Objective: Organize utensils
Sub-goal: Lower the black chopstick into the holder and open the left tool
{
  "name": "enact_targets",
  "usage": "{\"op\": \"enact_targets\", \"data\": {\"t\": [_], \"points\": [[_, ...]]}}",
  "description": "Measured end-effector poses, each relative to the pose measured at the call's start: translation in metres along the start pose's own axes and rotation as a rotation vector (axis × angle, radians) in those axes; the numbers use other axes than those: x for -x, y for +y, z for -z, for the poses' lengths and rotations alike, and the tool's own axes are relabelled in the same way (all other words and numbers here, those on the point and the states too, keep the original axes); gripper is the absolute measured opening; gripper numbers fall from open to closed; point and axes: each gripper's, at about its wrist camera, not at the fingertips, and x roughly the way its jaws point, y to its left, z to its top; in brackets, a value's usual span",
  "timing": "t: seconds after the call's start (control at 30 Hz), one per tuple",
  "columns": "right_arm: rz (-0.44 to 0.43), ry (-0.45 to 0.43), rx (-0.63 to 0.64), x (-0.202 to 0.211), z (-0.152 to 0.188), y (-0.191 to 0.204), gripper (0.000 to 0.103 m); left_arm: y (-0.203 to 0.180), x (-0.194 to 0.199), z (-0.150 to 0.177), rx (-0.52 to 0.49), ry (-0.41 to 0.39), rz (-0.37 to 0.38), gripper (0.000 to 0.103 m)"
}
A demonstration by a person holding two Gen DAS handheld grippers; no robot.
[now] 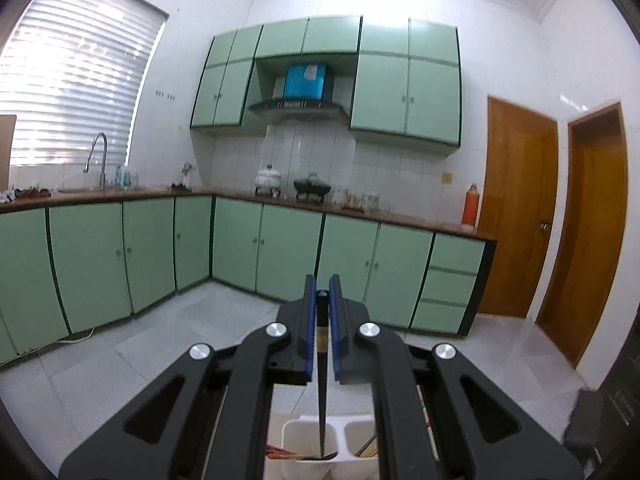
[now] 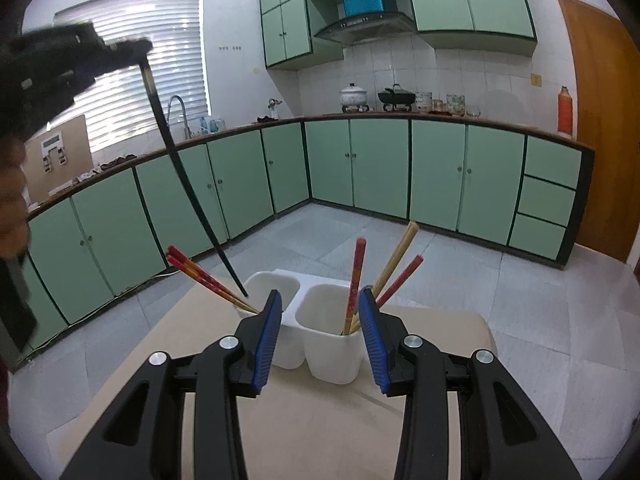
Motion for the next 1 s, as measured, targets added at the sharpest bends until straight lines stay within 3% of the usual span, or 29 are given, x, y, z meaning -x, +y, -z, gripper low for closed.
{"op": "enact_targets", "data": {"t": [0.53, 0.73, 0.77, 0.83, 1.0], "points": [[0.018, -0.001, 0.003, -0.016, -0.009, 0.000, 0.040, 0.019, -0.054, 0.091, -0.034, 0.172, 0.017, 0.006], [0.019, 0.012, -0.003, -0.017, -0.006, -0.003, 0.040, 0.022, -0.055, 0.102, -0.061, 0.205, 0.017, 0.009], [0.019, 0.012, -0.005, -0.018, -0.007, -0.003, 0.040, 0.023, -0.054, 0.103, -0.058, 0.210, 0.017, 0.012], [0.018, 0.007, -0.008, -0.015, -0.007, -0.003, 0.041, 0.026, -0.047, 0.102, -0.054, 0.207, 0.017, 0.041], [0.022, 0.004, -0.009, -0.011, -0.006, -0.002, 0.045, 0.030, -0.018, 0.102, -0.043, 0.170, -0.005, 0.063]]}}
